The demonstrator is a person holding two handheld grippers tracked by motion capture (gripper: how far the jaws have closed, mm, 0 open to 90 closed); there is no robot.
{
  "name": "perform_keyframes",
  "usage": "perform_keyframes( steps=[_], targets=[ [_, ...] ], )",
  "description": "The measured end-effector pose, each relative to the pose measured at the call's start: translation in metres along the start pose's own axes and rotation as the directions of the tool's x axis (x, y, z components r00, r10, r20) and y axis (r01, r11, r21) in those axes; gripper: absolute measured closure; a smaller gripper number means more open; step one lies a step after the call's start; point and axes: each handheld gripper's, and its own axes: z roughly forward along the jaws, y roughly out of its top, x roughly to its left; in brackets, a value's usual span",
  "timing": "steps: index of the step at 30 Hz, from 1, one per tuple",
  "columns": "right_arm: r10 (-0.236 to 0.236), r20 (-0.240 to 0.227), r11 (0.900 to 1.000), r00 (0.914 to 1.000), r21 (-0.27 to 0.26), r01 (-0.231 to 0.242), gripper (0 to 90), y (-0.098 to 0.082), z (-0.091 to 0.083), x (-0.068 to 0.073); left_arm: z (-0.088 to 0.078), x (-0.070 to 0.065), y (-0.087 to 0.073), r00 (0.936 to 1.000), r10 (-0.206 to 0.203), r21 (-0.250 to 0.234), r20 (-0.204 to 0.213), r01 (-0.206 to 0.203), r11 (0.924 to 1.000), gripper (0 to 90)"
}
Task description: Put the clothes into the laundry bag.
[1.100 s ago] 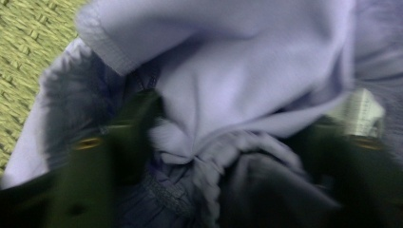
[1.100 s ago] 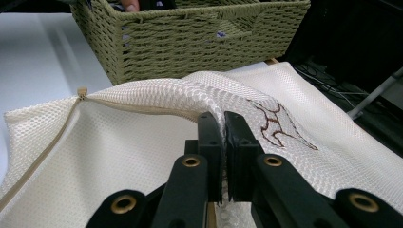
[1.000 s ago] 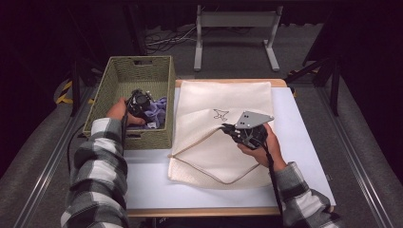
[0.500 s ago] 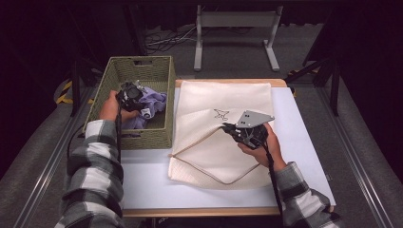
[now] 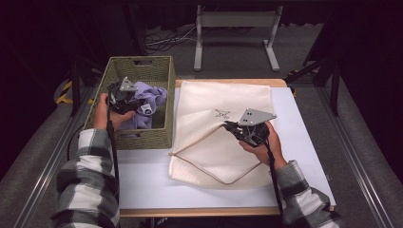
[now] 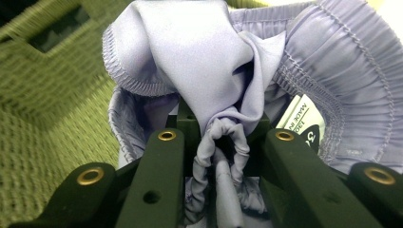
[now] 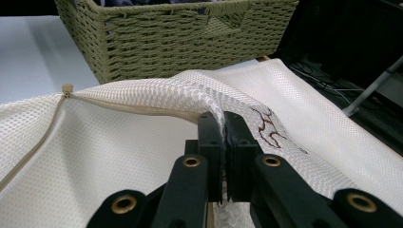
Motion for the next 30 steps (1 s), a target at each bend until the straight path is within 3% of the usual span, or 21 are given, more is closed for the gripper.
perform_keyframes(
  steps=[1, 6, 12, 14, 18, 21, 22, 23, 30],
  targets=[
    [0.000, 0.004, 1.000, 1.0000, 0.001, 0.000, 87.4, 0.000, 0.000, 0.000, -0.004, -0.001, 0.001, 0.9998, -0.014, -0.021, 0.014, 0.014, 0.9997, 76.8],
    [0.000, 0.016, 1.000, 0.9999, -0.003, 0.000, 87.4, 0.001, -0.003, 0.001, -0.016, -0.012, 0.008, 0.9997, 0.012, -0.072, 0.020, -0.010, 0.9973, 76.8],
    [0.008, 0.013, 1.000, 0.9999, -0.001, -0.008, 87.4, -0.002, -0.003, 0.002, -0.024, -0.022, 0.009, 0.9996, -0.011, -0.132, 0.027, 0.014, 0.9911, 77.0],
    [0.020, 0.011, 1.000, 0.9997, -0.001, -0.020, 87.4, -0.003, -0.003, 0.001, -0.032, -0.028, 0.008, 0.9989, -0.024, -0.183, 0.039, 0.031, 0.9827, 77.1],
    [0.021, 0.014, 1.000, 0.9997, -0.002, -0.021, 87.4, -0.003, -0.003, 0.002, -0.039, -0.034, 0.007, 0.9989, -0.023, -0.207, 0.042, 0.031, 0.9778, 77.1],
    [0.014, 0.015, 1.000, 0.9998, 0.002, -0.014, 87.4, -0.003, -0.002, 0.004, -0.048, -0.041, 0.004, 0.9971, -0.039, -0.260, 0.066, 0.055, 0.9639, 77.2],
    [0.014, 0.015, 1.000, 0.9998, 0.002, -0.014, 87.4, -0.003, -0.002, 0.004, -0.048, -0.041, 0.004, 0.9971, -0.039, -0.260, 0.066, 0.055, 0.9639, 77.2],
    [0.011, 0.016, 1.000, 0.9998, 0.001, -0.011, 87.4, -0.003, -0.002, 0.004, -0.051, -0.044, 0.003, 0.9958, -0.040, -0.278, 0.083, 0.062, 0.9586, 77.2],
    [0.017, 0.025, 1.000, 0.9995, 0.002, -0.017, 87.4, -0.003, -0.003, 0.003, -0.068, -0.067, 0.001, 0.9919, -0.017, -0.351, 0.126, 0.060, 0.9343, 77.5]
  ],
)
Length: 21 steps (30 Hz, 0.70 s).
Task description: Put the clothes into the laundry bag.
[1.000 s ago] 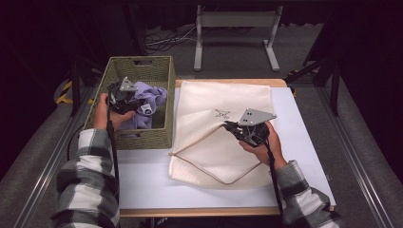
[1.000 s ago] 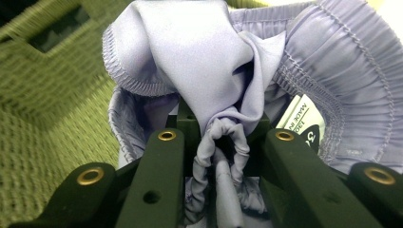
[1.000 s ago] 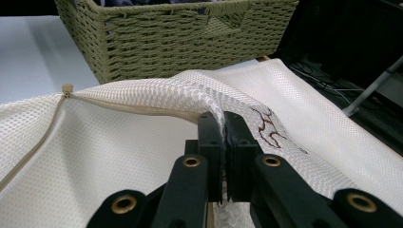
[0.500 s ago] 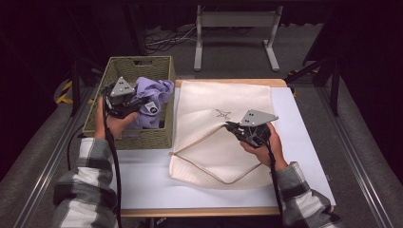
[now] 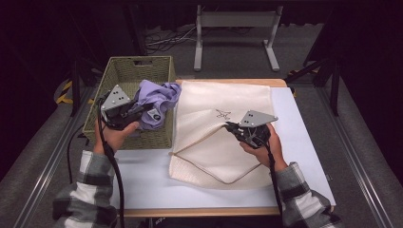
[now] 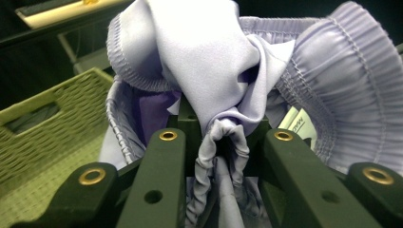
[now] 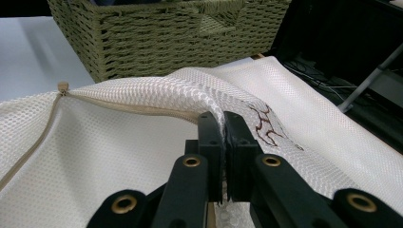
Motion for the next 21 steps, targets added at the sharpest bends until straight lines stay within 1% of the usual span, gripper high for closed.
perform_keyframes(
  steps=[2, 3, 6, 7, 8, 9, 11, 12, 15, 18, 19, 20, 21],
  targets=[
    [-0.002, 0.002, 1.000, 1.0000, -0.001, 0.002, 87.4, 0.000, 0.001, 0.000, -0.003, -0.008, 0.001, 0.9999, 0.009, -0.013, 0.010, -0.009, 0.9999, 77.5],
    [-0.002, 0.002, 1.000, 1.0000, -0.001, 0.002, 87.4, 0.000, 0.001, 0.000, -0.003, -0.008, 0.001, 0.9999, 0.009, -0.013, 0.010, -0.009, 0.9999, 77.5],
    [-0.002, 0.005, 1.000, 1.0000, 0.001, 0.002, 87.5, 0.000, 0.001, 0.000, -0.011, -0.022, 0.005, 0.9990, 0.023, -0.049, 0.038, -0.021, 0.9986, 77.6],
    [-0.002, 0.005, 1.000, 1.0000, 0.001, 0.002, 87.5, 0.000, 0.001, 0.000, -0.011, -0.022, 0.005, 0.9990, 0.023, -0.049, 0.038, -0.021, 0.9986, 77.6],
    [-0.001, 0.005, 1.000, 1.0000, 0.001, 0.001, 87.5, 0.000, 0.002, 0.000, -0.014, -0.026, 0.007, 0.9989, 0.024, -0.059, 0.041, -0.021, 0.9980, 77.6],
    [-0.001, 0.006, 1.000, 1.0000, 0.002, 0.001, 87.5, 0.000, 0.002, 0.000, -0.016, -0.029, 0.008, 0.9984, 0.022, -0.069, 0.052, -0.018, 0.9975, 77.6],
    [0.000, 0.009, 1.000, 1.0000, 0.001, 0.000, 87.4, 0.000, 0.001, 0.000, -0.022, -0.038, 0.011, 0.9972, 0.034, -0.079, 0.066, -0.029, 0.9964, 77.6],
    [0.000, 0.009, 1.000, 1.0000, 0.001, 0.000, 87.4, 0.000, 0.001, 0.000, -0.022, -0.038, 0.011, 0.9972, 0.034, -0.079, 0.066, -0.029, 0.9964, 77.6],
    [0.002, 0.009, 1.000, 1.0000, 0.001, -0.002, 87.5, 0.000, 0.002, 0.000, -0.030, -0.051, 0.018, 0.9937, 0.055, -0.105, 0.098, -0.045, 0.9935, 77.6],
    [0.002, 0.011, 1.000, 0.9999, 0.002, -0.002, 87.5, 0.000, 0.002, 0.000, -0.034, -0.063, 0.024, 0.9901, 0.075, -0.108, 0.119, -0.062, 0.9923, 77.6],
    [0.002, 0.011, 1.000, 0.9999, 0.002, -0.002, 87.5, 0.000, 0.002, 0.000, -0.034, -0.063, 0.024, 0.9901, 0.075, -0.108, 0.119, -0.062, 0.9923, 77.6],
    [0.000, 0.010, 1.000, 0.9999, 0.002, 0.000, 87.5, 0.000, 0.002, 0.000, -0.034, -0.069, 0.025, 0.9870, 0.093, -0.103, 0.132, -0.079, 0.9915, 77.6],
    [-0.001, 0.011, 1.000, 0.9999, 0.002, 0.001, 87.5, 0.000, 0.002, 0.000, -0.034, -0.073, 0.026, 0.9847, 0.099, -0.105, 0.143, -0.085, 0.9908, 77.6]
  ],
)
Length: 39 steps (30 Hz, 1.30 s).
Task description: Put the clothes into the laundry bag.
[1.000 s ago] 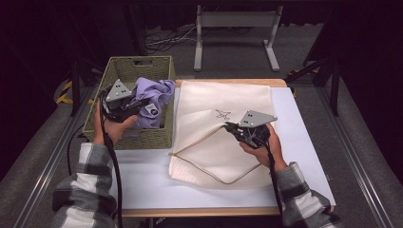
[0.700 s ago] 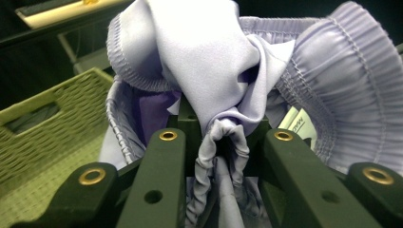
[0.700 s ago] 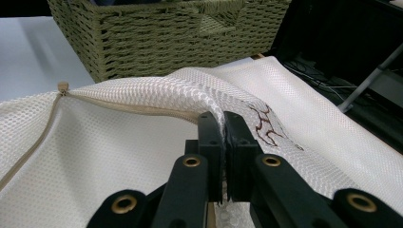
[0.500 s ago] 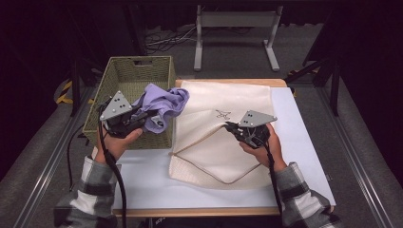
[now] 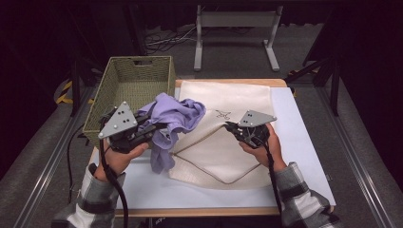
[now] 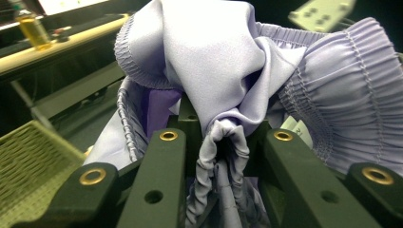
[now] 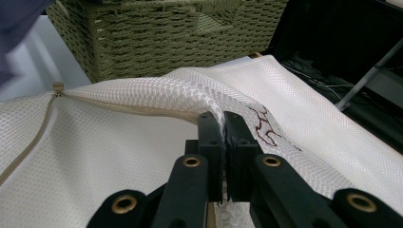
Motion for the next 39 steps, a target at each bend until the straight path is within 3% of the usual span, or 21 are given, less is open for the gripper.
perform_keyframes(
  steps=[5, 8, 9, 13, 17, 21, 23, 25, 26, 27, 28, 31, 35, 37, 38, 39],
  targets=[
    [0.000, -0.002, 1.000, 1.0000, 0.005, 0.000, 87.5, 0.000, 0.001, 0.001, 0.007, -0.018, 0.001, 0.9977, 0.011, 0.003, 0.066, -0.011, 0.9999, 77.7],
    [-0.001, -0.002, 1.000, 1.0000, 0.009, 0.001, 87.5, -0.001, 0.002, 0.001, 0.014, -0.034, 0.001, 0.9911, 0.038, 0.024, 0.128, -0.041, 0.9989, 77.6],
    [-0.001, -0.002, 1.000, 1.0000, 0.009, 0.001, 87.5, -0.001, 0.002, 0.001, 0.014, -0.034, 0.001, 0.9911, 0.038, 0.024, 0.128, -0.041, 0.9989, 77.7],
    [-0.001, -0.005, 1.000, 1.0000, 0.013, 0.001, 87.5, -0.001, 0.003, 0.001, 0.031, -0.055, -0.003, 0.9767, 0.070, 0.064, 0.203, -0.084, 0.9944, 77.6],
    [0.003, -0.002, 1.000, 1.0000, 0.015, -0.003, 87.5, -0.001, 0.003, 0.002, 0.052, -0.065, -0.013, 0.9707, 0.076, 0.122, 0.228, -0.106, 0.9868, 77.6],
    [0.002, 0.001, 1.000, 1.0000, 0.011, -0.002, 87.5, -0.001, 0.003, 0.001, 0.071, -0.067, -0.024, 0.9685, 0.070, 0.180, 0.239, -0.115, 0.9769, 77.6],
    [0.004, -0.001, 1.000, 1.0000, 0.007, -0.004, 87.5, -0.001, 0.003, 0.000, 0.082, -0.066, -0.029, 0.9661, 0.050, 0.200, 0.253, -0.103, 0.9744, 77.6],
    [0.005, -0.002, 1.000, 1.0000, 0.008, -0.005, 87.6, -0.001, 0.003, 0.000, 0.094, -0.066, -0.034, 0.9656, 0.047, 0.230, 0.256, -0.108, 0.9671, 77.6],
    [0.006, -0.002, 1.000, 1.0000, 0.008, -0.006, 87.6, -0.001, 0.003, 0.000, 0.094, -0.066, -0.034, 0.9656, 0.047, 0.230, 0.256, -0.108, 0.9671, 77.6],
    [0.007, -0.003, 1.000, 1.0000, 0.007, -0.007, 87.6, -0.001, 0.002, 0.001, 0.106, -0.067, -0.039, 0.9629, 0.035, 0.256, 0.268, -0.106, 0.9609, 77.6],
    [0.007, -0.003, 1.000, 1.0000, 0.007, -0.007, 87.6, -0.001, 0.002, 0.001, 0.106, -0.067, -0.039, 0.9629, 0.035, 0.256, 0.268, -0.106, 0.9609, 77.6],
    [0.007, -0.002, 1.000, 1.0000, 0.007, -0.007, 87.6, 0.000, 0.001, 0.002, 0.124, -0.069, -0.045, 0.9610, 0.024, 0.301, 0.276, -0.110, 0.9472, 77.6],
    [-0.003, -0.007, 1.000, 1.0000, 0.004, 0.003, 87.5, 0.002, -0.001, 0.003, 0.146, -0.074, -0.049, 0.9690, 0.031, 0.360, 0.245, -0.120, 0.9252, 77.5],
    [-0.008, -0.008, 1.000, 0.9999, 0.003, 0.008, 87.6, 0.003, -0.003, 0.005, 0.153, -0.075, -0.050, 0.9707, 0.030, 0.378, 0.238, -0.121, 0.9178, 77.4],
    [-0.008, -0.011, 1.000, 0.9999, 0.000, 0.008, 87.5, 0.003, -0.003, 0.006, 0.158, -0.075, -0.050, 0.9751, 0.043, 0.395, 0.217, -0.128, 0.9098, 77.4],
    [-0.012, -0.013, 1.000, 0.9998, 0.002, 0.012, 87.5, 0.004, -0.005, 0.007, 0.161, -0.074, -0.050, 0.9779, 0.044, 0.399, 0.205, -0.124, 0.9087, 77.4]
  ],
)
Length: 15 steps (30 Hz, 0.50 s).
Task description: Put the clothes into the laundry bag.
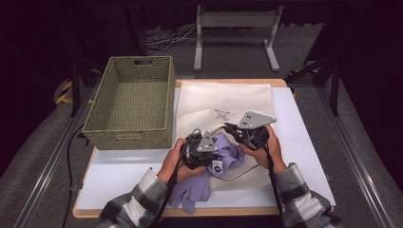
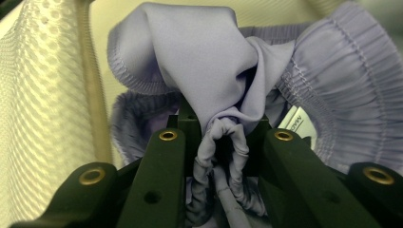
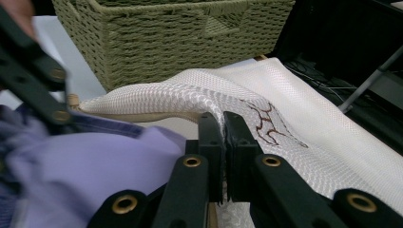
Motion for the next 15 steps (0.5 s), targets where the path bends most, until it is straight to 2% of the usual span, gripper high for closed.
perform_keyframes(
  steps=[2, 4, 6, 8, 11, 15],
  targets=[
    [-0.006, 0.000, 1.000, 1.0000, -0.001, 0.006, 87.5, 0.000, -0.002, 0.001, 0.006, 0.006, 0.000, 0.9992, -0.040, -0.005, 0.006, 0.040, 0.9992, 77.3],
    [-0.006, -0.006, 1.000, 1.0000, -0.003, 0.006, 87.5, 0.000, -0.004, 0.002, 0.013, 0.011, 0.000, 0.9981, -0.055, 0.017, -0.028, 0.056, 0.9983, 77.2],
    [-0.001, -0.011, 1.000, 0.9999, -0.004, 0.001, 87.6, 0.000, -0.006, 0.003, 0.019, 0.018, -0.001, 0.9942, -0.089, 0.029, -0.062, 0.090, 0.9955, 76.8],
    [-0.013, -0.019, 1.000, 0.9997, 0.001, 0.013, 87.5, 0.000, -0.007, 0.005, 0.024, 0.023, -0.003, 0.9852, -0.138, 0.025, -0.101, 0.141, 0.9897, 75.8],
    [-0.020, -0.030, 1.000, 0.9993, 0.010, 0.020, 87.5, -0.002, -0.007, 0.007, 0.030, 0.028, -0.004, 0.9732, -0.198, 0.020, -0.116, 0.202, 0.9792, 74.5],
    [-0.033, -0.040, 0.999, 0.9986, 0.031, 0.035, 87.5, -0.006, -0.005, 0.010, 0.036, 0.031, -0.001, 0.9661, -0.203, 0.040, -0.159, 0.212, 0.9765, 71.8]
  ],
)
